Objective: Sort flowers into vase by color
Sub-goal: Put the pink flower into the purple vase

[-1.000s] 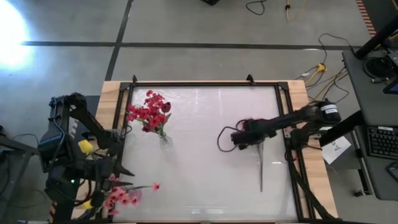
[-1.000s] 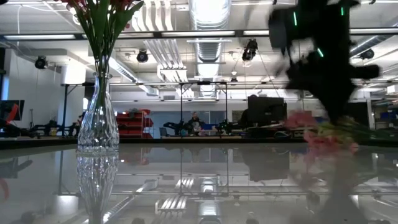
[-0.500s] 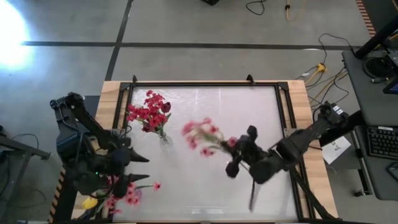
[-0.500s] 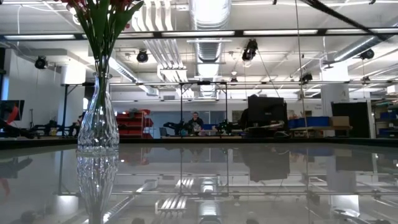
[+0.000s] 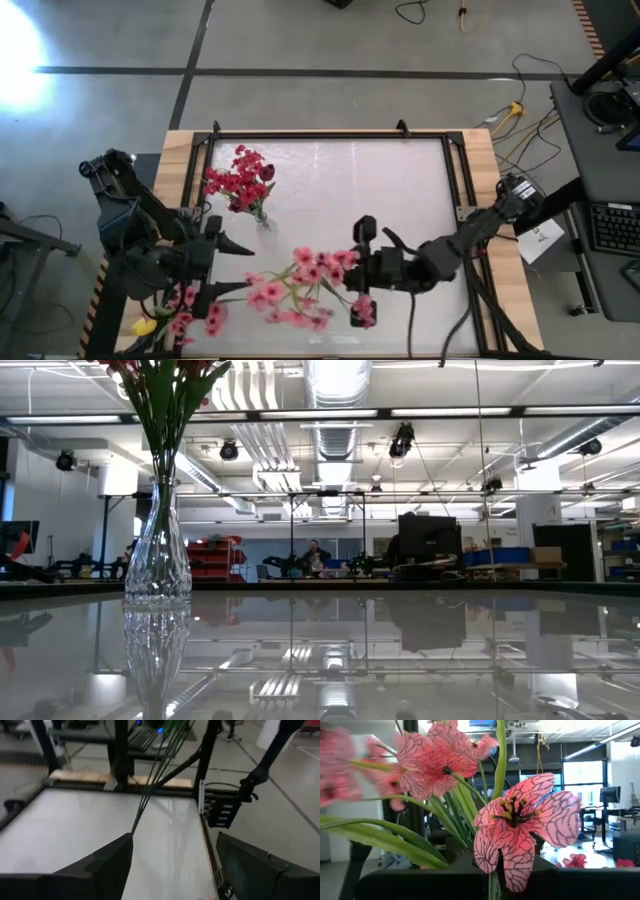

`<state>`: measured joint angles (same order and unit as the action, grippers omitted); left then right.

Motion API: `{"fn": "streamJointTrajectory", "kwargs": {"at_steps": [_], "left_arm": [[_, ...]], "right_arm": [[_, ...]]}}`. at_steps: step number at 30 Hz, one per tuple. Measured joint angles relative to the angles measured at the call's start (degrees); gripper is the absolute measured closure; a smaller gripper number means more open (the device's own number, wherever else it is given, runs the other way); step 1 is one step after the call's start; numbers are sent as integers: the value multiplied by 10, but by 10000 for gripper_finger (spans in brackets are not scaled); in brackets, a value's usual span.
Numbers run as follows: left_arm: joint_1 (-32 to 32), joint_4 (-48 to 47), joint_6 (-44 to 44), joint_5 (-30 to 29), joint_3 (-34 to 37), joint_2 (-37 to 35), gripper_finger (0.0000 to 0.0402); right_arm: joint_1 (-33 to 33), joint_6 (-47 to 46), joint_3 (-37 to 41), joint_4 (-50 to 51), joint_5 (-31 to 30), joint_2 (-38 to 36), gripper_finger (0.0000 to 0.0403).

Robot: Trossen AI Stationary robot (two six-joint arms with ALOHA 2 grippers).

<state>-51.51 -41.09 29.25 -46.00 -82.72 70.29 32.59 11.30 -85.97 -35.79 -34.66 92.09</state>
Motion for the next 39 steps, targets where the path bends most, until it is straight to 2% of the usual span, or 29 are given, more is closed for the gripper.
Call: {"fn": "streamJointTrajectory", "kwargs": {"at_steps": [4,8,12,17,22,28,31,34,39], "left_arm": [[14,44,-52,0,0,11,130],[41,51,-75,1,0,36,133],[55,62,-100,0,0,52,138],[61,93,-123,1,0,54,160],[72,107,-126,32,0,53,229],[73,114,-137,60,0,53,375],[73,113,-138,92,0,45,390],[72,94,-135,110,-1,35,398],[60,-13,-65,125,-1,11,401]], "right_arm": [[-16,-2,-16,-29,13,31,393],[-31,-31,-53,-38,51,64,393],[-38,-38,-86,-35,53,94,394],[-39,-39,-122,-35,67,123,394],[-42,-38,-146,-34,68,143,393],[-48,-62,-150,-5,66,148,391],[-48,-77,-150,16,62,147,388],[-48,-78,-150,36,62,146,361],[-39,-93,-151,87,54,137,268]]}}
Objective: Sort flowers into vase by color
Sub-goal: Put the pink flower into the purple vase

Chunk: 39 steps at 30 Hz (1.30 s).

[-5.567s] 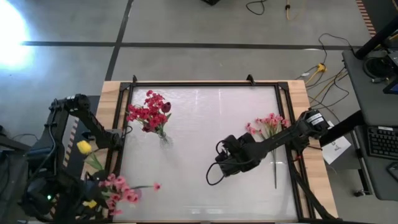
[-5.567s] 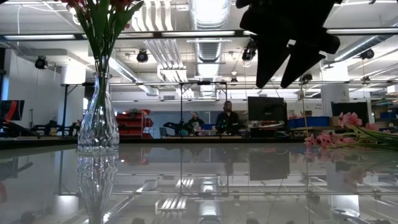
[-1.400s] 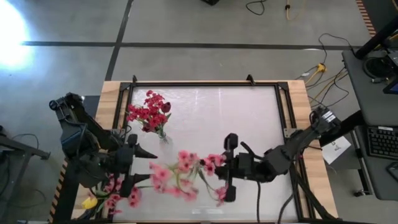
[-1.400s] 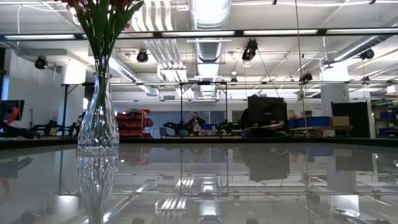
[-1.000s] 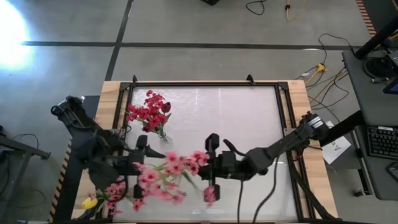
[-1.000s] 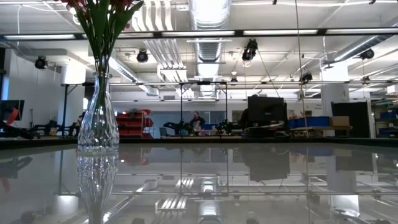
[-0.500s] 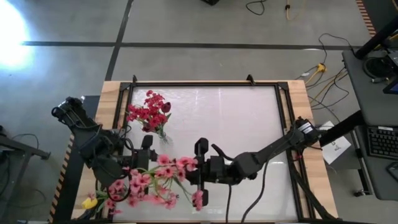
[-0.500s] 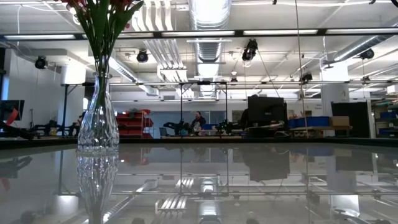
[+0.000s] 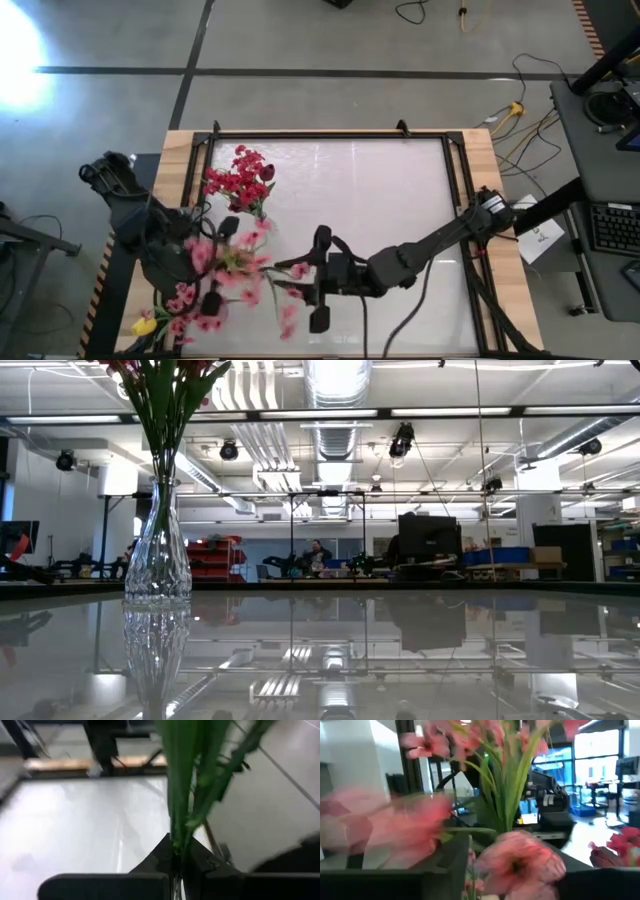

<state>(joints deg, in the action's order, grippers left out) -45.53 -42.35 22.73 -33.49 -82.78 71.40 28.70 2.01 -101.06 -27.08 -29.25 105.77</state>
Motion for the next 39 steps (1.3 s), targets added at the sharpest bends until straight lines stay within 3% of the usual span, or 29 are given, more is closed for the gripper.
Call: {"fn": "streamJointTrajectory", "kwargs": {"at_steps": [7,13,23,29,33,39], "left_arm": [[-45,-51,24,129,0,-39,401],[-70,-113,56,120,0,-59,401],[-106,-159,80,131,0,-37,402],[-136,-157,110,81,1,-22,402],[-187,-160,146,10,8,-26,401],[-246,-192,205,-44,8,-26,401]], "right_arm": [[22,3,0,79,-67,-22,169],[27,8,0,89,-74,-23,135],[27,3,0,102,-112,-23,129],[27,0,0,106,-129,-23,129],[29,-7,0,108,-129,-23,129],[31,-10,0,115,-129,-23,129]]}}
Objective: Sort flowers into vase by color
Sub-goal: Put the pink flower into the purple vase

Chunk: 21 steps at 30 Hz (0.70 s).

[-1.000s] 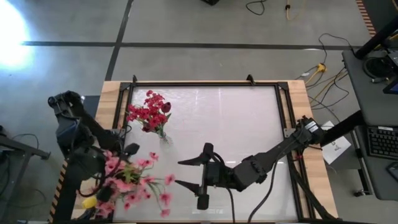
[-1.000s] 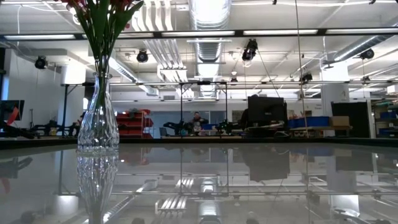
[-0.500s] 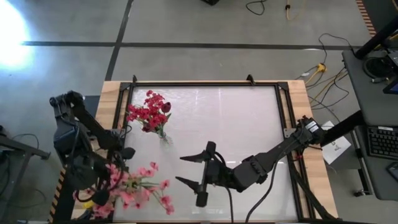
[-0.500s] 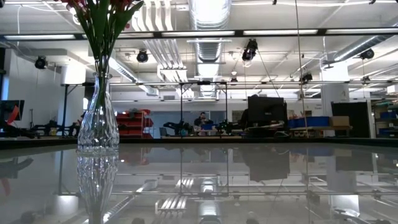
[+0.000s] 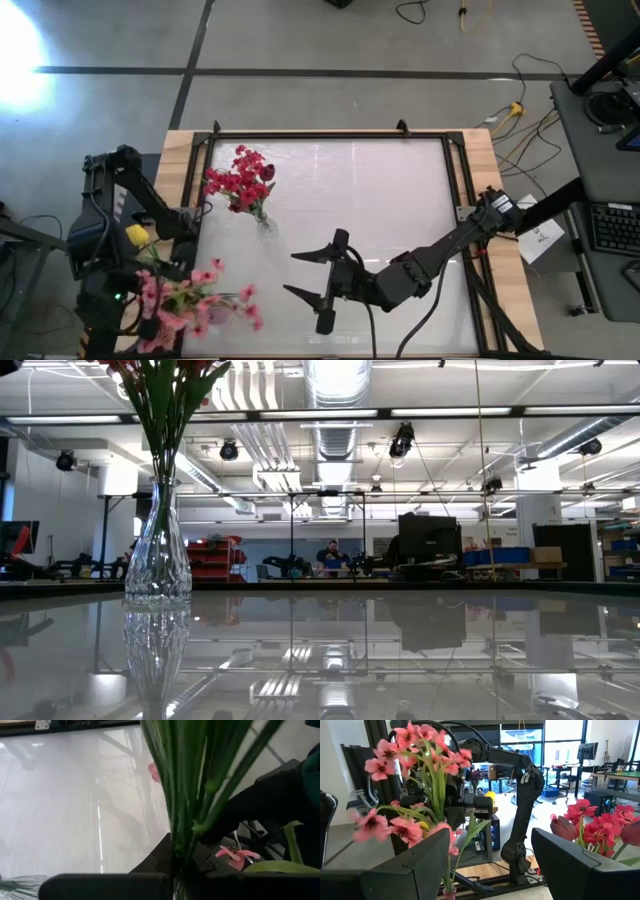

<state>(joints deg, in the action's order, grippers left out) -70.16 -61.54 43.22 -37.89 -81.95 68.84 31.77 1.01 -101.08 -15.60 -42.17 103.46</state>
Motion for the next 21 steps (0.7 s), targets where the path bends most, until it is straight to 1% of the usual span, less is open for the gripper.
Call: {"fn": "streamJointTrajectory", "kwargs": {"at_steps": [7,14,21], "left_arm": [[-23,-15,26,-22,3,7,401],[-23,-12,57,-23,51,7,401],[-28,18,59,-19,87,4,401]], "right_arm": [[0,-17,0,8,0,0,129],[1,-28,0,17,0,0,129],[1,-34,0,22,0,0,129]]}}
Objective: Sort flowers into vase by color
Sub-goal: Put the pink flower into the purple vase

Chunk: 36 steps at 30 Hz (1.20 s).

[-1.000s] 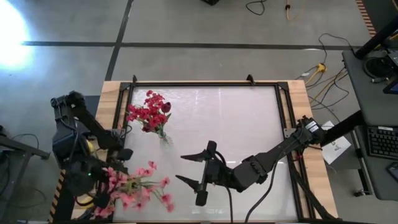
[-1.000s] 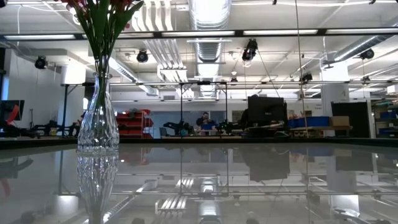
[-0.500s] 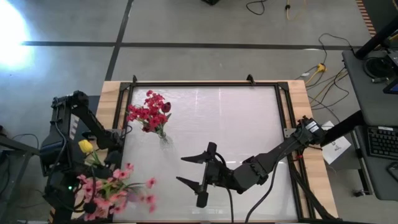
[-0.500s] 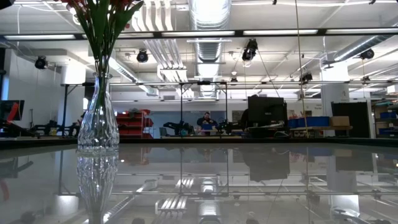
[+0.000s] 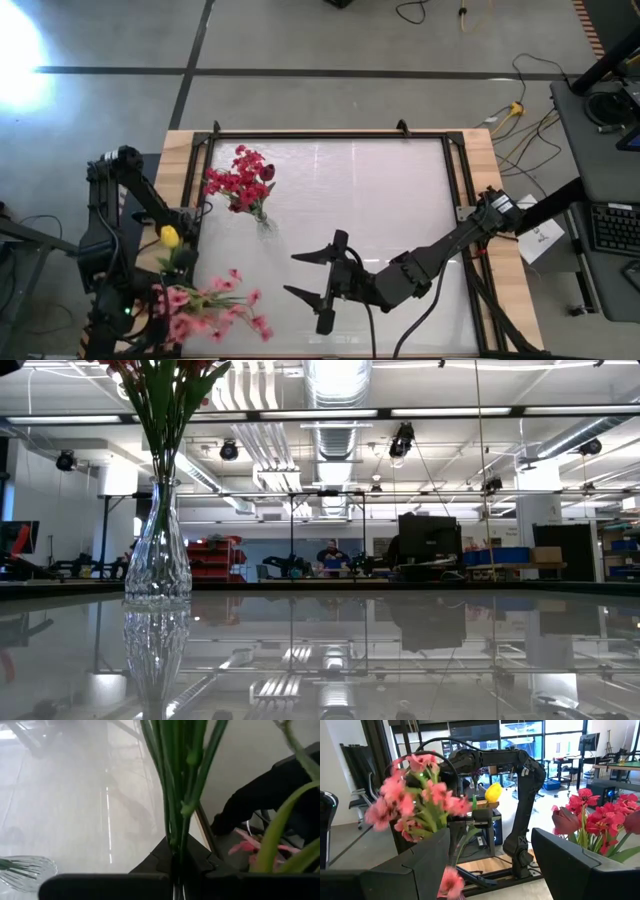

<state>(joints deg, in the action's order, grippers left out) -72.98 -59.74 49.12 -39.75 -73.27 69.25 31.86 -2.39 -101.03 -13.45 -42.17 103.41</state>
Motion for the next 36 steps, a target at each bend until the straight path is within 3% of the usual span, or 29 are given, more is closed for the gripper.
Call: {"fn": "streamJointTrajectory", "kwargs": {"at_steps": [10,15,23,36], "left_arm": [[-13,-6,-6,-7,-30,0,401],[-37,-29,20,-57,-40,0,401],[-94,-57,125,-135,-1,0,401],[-137,-53,132,-171,16,32,401]], "right_arm": [[0,-2,0,12,-6,-12,129],[0,3,0,13,-14,-12,129],[0,4,0,29,-16,-13,129],[0,-7,0,48,-30,-18,129]]}}
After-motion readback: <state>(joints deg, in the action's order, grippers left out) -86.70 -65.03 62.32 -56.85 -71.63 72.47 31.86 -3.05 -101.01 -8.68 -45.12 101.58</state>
